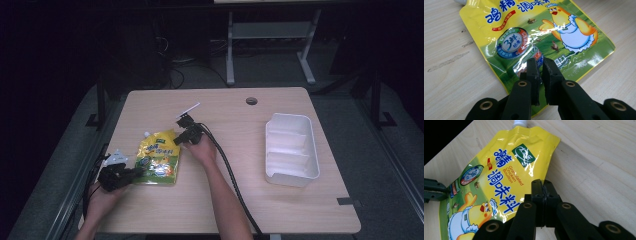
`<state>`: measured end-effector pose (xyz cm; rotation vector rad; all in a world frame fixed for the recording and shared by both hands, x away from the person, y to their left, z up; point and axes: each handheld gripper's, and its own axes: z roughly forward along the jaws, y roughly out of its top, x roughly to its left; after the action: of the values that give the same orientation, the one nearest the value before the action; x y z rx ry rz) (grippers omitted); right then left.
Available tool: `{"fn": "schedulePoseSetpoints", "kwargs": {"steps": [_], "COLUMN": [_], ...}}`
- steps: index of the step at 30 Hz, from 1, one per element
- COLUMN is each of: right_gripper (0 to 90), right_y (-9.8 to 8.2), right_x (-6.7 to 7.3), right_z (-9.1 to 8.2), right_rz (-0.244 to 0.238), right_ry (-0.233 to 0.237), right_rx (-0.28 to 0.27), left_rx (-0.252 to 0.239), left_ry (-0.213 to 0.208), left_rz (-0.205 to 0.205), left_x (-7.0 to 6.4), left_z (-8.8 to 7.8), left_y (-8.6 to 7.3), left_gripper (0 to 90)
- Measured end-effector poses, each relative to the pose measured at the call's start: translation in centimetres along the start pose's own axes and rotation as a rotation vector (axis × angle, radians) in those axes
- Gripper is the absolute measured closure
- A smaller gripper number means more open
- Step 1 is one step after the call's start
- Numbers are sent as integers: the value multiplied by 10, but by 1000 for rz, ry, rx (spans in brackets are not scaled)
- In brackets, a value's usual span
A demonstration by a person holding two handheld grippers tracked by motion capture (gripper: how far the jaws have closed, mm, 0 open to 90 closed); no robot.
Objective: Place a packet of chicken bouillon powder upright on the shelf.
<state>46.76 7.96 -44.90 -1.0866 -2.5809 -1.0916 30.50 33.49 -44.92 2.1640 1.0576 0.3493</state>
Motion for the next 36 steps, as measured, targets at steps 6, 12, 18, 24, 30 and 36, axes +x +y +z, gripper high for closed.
{"fn": "schedulePoseSetpoints", "kwargs": {"steps": [6,12,18,24,30,36], "right_gripper": [900,900,900,900,900,900], "right_y": [-1,-1,-3,-5,-8,-11], "right_x": [3,9,20,32,49,70], "right_z": [-8,-26,-47,-68,-85,-99], "right_rz": [-23,-61,-104,-168,-238,-317], "right_ry": [1,30,47,63,88,111], "right_rx": [-11,-66,-113,-154,-183,-191], "left_rx": [-27,-114,-191,-214,-209,-221], "left_ry": [-30,-42,-42,-75,-116,-179], "left_rz": [-41,-111,-200,-254,-260,-262], "left_x": [4,11,21,28,29,28], "left_z": [-3,-13,-22,-22,-18,-16], "left_y": [0,0,-3,-5,-4,-3], "left_gripper": [766,588,384,278,248,258]}}
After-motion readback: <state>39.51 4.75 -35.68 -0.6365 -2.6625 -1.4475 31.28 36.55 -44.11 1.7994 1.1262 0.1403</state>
